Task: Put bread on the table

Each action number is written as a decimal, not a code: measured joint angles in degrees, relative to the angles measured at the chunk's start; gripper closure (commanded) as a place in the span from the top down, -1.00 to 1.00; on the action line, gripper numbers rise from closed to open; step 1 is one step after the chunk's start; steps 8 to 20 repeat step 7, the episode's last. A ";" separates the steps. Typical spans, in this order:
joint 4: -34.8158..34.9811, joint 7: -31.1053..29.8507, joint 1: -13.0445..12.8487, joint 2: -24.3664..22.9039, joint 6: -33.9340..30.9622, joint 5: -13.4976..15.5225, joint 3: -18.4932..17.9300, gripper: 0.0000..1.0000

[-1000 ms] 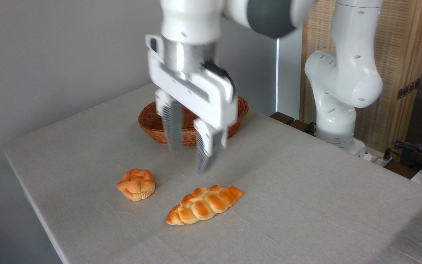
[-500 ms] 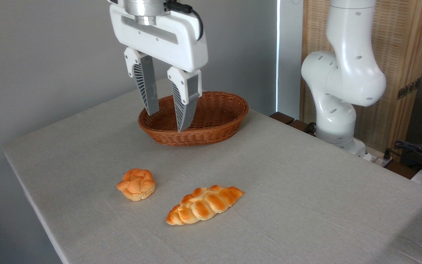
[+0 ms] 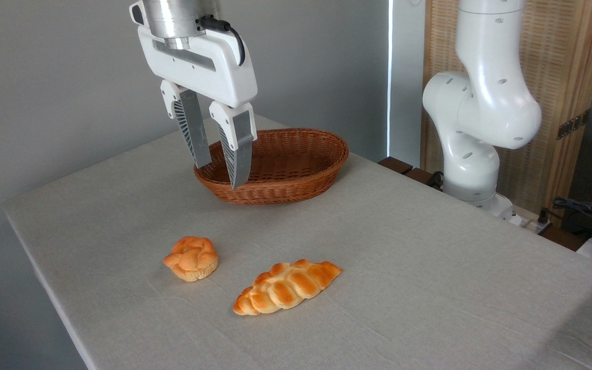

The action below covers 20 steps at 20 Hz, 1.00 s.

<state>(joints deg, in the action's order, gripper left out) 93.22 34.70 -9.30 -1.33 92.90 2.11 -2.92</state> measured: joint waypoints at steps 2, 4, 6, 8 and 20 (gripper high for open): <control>0.38 0.00 0.03 -0.01 0.03 -0.01 0.00 1.00; 0.68 0.00 0.05 -0.01 0.03 -0.01 0.00 1.00; 0.72 0.00 0.09 -0.02 0.03 -0.01 0.00 1.00; 0.72 0.00 0.15 -0.04 0.00 -0.01 0.00 1.00; 0.72 0.00 0.15 -0.04 0.00 -0.01 0.00 1.00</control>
